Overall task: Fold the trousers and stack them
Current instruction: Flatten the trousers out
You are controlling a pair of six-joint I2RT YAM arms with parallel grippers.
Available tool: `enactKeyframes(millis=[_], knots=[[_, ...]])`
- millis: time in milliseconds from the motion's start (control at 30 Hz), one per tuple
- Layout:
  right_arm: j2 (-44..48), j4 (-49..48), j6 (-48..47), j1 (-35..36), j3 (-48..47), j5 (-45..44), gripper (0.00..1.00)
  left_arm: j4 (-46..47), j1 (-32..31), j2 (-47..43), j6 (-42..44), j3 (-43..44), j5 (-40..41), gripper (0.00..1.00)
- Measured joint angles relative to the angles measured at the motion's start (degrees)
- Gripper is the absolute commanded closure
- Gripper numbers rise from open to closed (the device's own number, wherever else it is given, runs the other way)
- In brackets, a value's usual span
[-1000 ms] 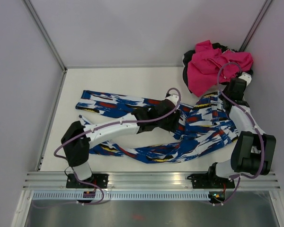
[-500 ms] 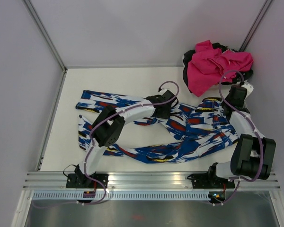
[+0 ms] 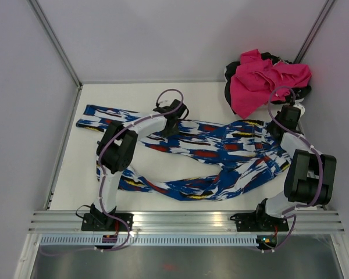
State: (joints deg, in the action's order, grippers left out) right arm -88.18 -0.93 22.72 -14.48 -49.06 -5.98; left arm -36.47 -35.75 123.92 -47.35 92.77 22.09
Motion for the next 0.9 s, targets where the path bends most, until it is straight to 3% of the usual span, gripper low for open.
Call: enactKeyframes(millis=[167,433,500,533,567,700,800,833,900], knots=[[-4.09,-1.77,-0.44,0.02,-1.6,2.97,1.0,1.46,4.66,-3.82,-1.68,-5.99,-0.46,0.53],[-8.76,-3.15,-2.47,0.11,-8.04,7.54,0.96,1.86,6.27,-3.93,-1.68,-5.7,-2.29,0.52],[-10.25,-2.97,-2.62,0.13,-10.45,8.94,0.78,1.86,6.54,-3.67,-1.68,-5.16,-2.97,0.52],[-11.17,-2.67,-2.91,0.13,-11.89,9.44,0.2,1.86,6.62,-3.48,-1.68,-4.79,-3.13,0.52],[-12.02,-2.03,-2.97,0.11,-13.29,10.14,0.02,1.4,6.75,-2.86,-1.66,-3.78,-3.26,0.52],[-11.54,1.99,-4.74,0.0,-15.41,12.09,0.02,1.05,7.13,-1.01,-0.42,-0.57,-3.74,0.47],[-4.57,3.63,-5.09,0.0,-9.9,11.93,0.02,2.34,7.15,-2.71,2.62,-2.36,-3.78,0.34],[-0.94,5.14,-5.25,0.04,-7.78,11.45,0.02,2.6,7.17,-3.74,3.3,-3.41,-3.82,0.23],[6.82,8.37,-5.27,0.02,-4.98,8.94,0.02,2.82,7.15,-7.69,5.77,-6.05,-4.26,0.15]])
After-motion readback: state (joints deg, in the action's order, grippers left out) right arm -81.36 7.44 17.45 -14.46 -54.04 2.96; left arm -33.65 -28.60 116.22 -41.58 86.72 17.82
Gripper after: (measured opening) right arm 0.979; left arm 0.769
